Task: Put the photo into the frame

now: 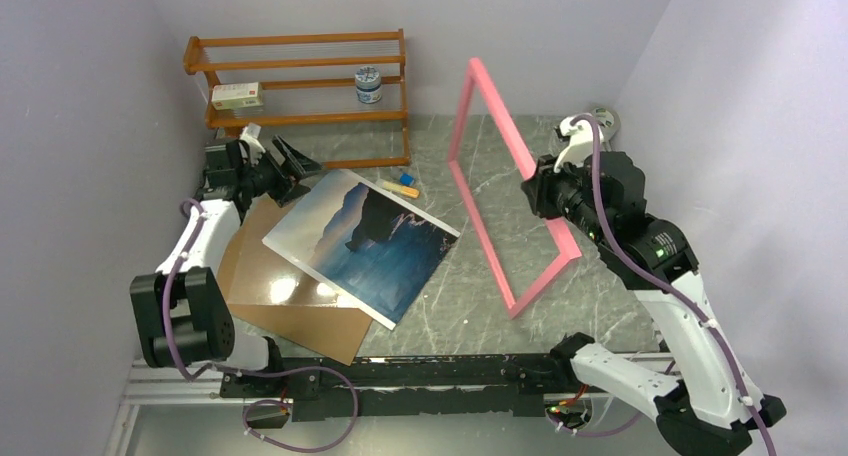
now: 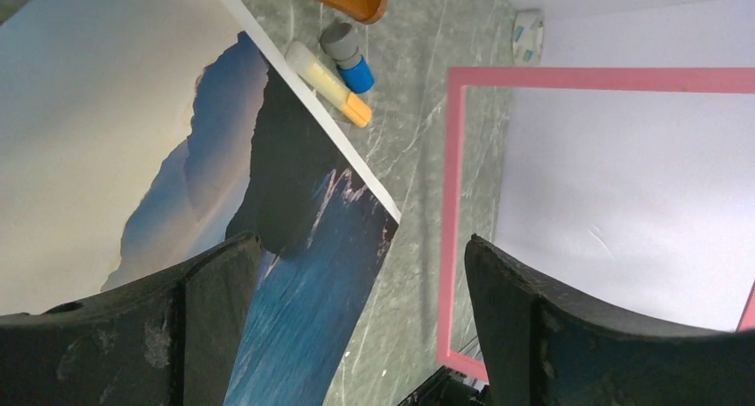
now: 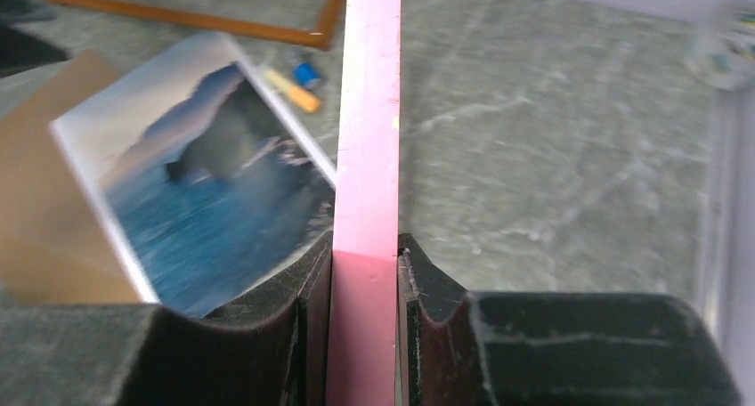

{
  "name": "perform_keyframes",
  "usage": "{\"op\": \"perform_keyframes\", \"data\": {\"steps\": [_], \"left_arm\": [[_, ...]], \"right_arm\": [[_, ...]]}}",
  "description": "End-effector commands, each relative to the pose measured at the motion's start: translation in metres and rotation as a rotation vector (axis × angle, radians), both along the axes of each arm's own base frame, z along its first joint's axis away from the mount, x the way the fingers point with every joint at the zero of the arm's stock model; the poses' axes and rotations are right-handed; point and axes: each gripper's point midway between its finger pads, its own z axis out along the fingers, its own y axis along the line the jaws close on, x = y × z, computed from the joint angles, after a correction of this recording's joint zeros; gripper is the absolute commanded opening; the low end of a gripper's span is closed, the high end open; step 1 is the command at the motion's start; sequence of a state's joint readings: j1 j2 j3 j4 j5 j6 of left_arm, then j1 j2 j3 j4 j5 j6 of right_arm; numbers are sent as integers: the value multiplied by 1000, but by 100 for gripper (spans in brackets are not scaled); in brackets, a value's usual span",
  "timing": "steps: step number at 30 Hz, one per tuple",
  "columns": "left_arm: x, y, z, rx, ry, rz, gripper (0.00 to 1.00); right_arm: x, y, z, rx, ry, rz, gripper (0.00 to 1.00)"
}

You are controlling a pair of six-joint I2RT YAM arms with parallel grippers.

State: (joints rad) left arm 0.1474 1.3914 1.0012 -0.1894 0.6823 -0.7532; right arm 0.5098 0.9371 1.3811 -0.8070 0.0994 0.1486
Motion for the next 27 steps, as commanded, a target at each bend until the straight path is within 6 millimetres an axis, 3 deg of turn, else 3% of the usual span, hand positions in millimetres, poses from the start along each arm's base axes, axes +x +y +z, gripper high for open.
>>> {"op": "perform_keyframes", "data": {"steps": [1,7,10,15,18,21,27], "left_arm": [[18,-8,3,22,-55,-27,89],[29,-19,-11,23,-26,-54,87],[31,-20,-19,30,-9,-57,87],[31,-19,-29,47,15,-64,87],[30,-16,-35,77,33,-57,87],[29,-9,-40,123,56,-40,87],[26,0,-53,185,103,-19,88]], "right_arm": [[13,-55,46,-43,-168,-284,0],[36,-86,29,-256,-130,-468,0],[52,-89,15,-363,-99,-502,0],[84,-78,-20,-491,-38,-488,0],[100,-62,-47,-518,18,-459,0],[113,-32,-81,-508,64,-379,0],[117,29,-163,-492,199,-226,2]]}}
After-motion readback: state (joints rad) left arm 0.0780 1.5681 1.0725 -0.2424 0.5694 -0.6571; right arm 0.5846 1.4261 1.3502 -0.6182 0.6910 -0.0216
